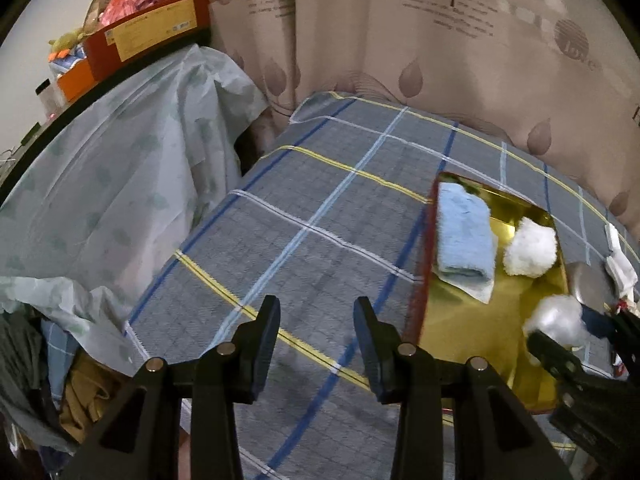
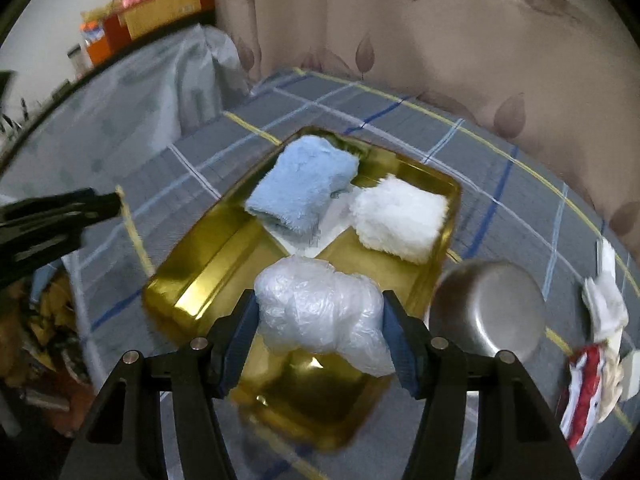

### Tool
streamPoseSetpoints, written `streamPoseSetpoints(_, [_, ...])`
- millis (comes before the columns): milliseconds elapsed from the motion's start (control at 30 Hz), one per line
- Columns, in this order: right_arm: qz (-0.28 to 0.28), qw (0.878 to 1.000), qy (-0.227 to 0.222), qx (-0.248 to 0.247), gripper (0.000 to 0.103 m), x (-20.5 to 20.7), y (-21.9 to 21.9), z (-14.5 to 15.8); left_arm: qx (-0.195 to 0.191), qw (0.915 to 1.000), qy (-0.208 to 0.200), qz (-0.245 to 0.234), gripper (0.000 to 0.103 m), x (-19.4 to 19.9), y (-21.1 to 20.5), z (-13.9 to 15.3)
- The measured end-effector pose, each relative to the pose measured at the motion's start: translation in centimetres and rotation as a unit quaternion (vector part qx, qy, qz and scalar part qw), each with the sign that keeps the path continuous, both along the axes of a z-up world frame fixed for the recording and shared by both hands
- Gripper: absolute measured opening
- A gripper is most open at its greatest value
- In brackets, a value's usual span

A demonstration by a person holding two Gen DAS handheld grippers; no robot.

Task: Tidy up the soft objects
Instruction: 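Carry the clear plastic bag into the gold tray, open right gripper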

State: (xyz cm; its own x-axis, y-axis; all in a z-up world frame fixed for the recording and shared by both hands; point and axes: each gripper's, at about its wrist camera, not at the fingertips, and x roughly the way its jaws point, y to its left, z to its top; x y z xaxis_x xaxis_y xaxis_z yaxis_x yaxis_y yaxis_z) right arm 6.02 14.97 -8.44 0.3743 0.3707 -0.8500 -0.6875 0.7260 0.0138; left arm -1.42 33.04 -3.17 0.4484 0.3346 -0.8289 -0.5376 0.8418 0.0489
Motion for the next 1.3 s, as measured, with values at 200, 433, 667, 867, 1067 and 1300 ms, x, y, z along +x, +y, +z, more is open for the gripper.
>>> streamPoseSetpoints(200, [-0.009,0.999,-0.010,-0.031,0.058,2.1,2.4,-1.6,-0.010,0.9999,-0.001,0.005,0.039,-0.3,0.9,-0.1])
streamPoseSetpoints(433, [-0.017,0.998,-0.014,-0.052,0.059,3.7,3.2,-2.9,-0.019,0.9998,-0.002,0.006,0.039,-0.2,1.0,-0.2])
streamPoseSetpoints(667, [-0.020,0.999,-0.013,-0.049,0.066,3.8,3.4,-3.0,-0.017,0.9999,0.004,0.000,0.039,-0.1,0.5,-0.3])
streamPoseSetpoints(867, [-0.021,0.999,-0.031,-0.029,0.084,3.2,3.4,-1.6,-0.010,0.9999,-0.002,-0.002,0.039,-0.1,0.1,0.0])
streamPoseSetpoints(1067, [-0.023,0.999,-0.029,-0.002,0.085,2.0,2.5,0.6,-0.010,0.9999,-0.001,-0.011,0.039,0.0,-0.5,0.1])
streamPoseSetpoints(1300, [-0.010,1.000,-0.012,0.019,0.085,-1.3,0.4,2.4,-0.013,0.9995,0.000,-0.027,0.039,0.4,-1.9,0.2])
